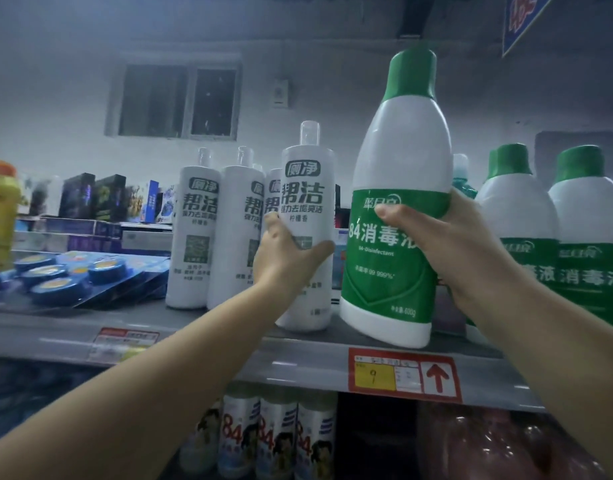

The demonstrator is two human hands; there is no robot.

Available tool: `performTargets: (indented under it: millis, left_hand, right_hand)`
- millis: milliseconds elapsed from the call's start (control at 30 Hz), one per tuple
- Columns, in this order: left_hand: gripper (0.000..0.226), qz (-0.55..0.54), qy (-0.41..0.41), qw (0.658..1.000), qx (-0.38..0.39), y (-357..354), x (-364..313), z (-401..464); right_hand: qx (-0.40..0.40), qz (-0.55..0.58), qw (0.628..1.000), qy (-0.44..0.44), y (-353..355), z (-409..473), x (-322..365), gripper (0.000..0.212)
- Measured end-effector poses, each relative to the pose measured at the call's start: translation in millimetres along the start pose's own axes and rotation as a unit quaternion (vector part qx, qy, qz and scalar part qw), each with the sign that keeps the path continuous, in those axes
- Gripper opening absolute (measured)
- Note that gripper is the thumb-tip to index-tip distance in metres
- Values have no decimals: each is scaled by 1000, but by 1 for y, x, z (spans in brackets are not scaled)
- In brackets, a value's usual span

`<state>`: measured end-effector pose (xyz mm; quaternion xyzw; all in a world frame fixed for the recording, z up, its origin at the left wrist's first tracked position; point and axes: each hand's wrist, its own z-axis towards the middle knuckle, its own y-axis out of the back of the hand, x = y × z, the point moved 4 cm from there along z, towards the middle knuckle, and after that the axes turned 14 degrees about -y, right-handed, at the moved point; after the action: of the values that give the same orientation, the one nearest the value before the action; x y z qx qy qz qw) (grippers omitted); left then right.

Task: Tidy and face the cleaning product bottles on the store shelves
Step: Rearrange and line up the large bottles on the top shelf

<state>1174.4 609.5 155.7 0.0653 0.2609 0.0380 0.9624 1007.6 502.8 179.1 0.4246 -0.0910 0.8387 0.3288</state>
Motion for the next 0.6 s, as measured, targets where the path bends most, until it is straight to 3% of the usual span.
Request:
performTargets:
  millis: [100,367,600]
  left_hand:
    - [56,-15,0,1000,-7,24,7,2]
    - [58,12,15,999,-37,86,35,7]
    - [53,52,29,997,-41,116,56,16]
  right_hand:
    - [17,9,1000,-5,-10,0,-3,28]
    - [65,22,998,3,-39,5,-9,14]
    - [85,36,996,1,-61,14,-14,15]
